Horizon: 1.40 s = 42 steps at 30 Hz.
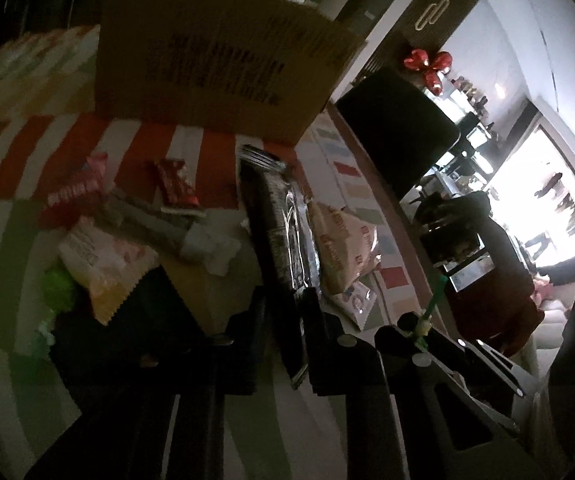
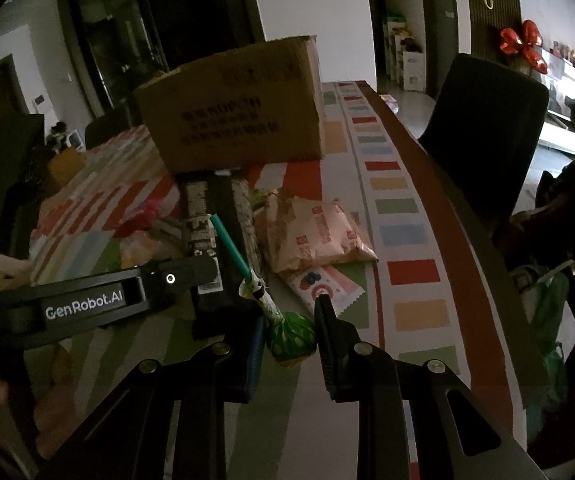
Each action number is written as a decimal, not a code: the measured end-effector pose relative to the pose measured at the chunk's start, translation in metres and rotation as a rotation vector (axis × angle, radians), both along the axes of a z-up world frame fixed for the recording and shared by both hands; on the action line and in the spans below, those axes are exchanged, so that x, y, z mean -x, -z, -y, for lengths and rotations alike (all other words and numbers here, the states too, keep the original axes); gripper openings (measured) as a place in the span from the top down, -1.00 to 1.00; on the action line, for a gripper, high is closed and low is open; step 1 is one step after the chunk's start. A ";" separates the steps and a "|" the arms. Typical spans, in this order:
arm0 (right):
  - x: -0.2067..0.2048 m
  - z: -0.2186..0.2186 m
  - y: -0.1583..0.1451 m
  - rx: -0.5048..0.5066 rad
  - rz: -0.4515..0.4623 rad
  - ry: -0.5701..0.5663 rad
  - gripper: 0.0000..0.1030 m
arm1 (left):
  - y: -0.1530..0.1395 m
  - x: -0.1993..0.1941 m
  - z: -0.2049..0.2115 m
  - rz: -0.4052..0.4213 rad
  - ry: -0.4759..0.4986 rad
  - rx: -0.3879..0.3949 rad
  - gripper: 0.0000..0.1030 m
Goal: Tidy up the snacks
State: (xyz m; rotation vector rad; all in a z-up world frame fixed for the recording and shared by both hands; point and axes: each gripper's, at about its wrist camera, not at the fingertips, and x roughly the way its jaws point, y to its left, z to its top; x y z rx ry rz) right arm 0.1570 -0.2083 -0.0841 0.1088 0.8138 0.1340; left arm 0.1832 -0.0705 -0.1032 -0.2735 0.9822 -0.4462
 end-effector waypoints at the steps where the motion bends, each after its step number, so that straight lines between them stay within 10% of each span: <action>1: 0.000 0.000 -0.001 0.001 0.004 -0.002 0.50 | -0.003 0.001 0.001 0.011 0.003 -0.006 0.70; 42: -0.061 -0.039 -0.096 -0.068 0.230 -0.106 0.50 | -0.116 -0.016 -0.047 0.375 -0.086 -0.087 0.74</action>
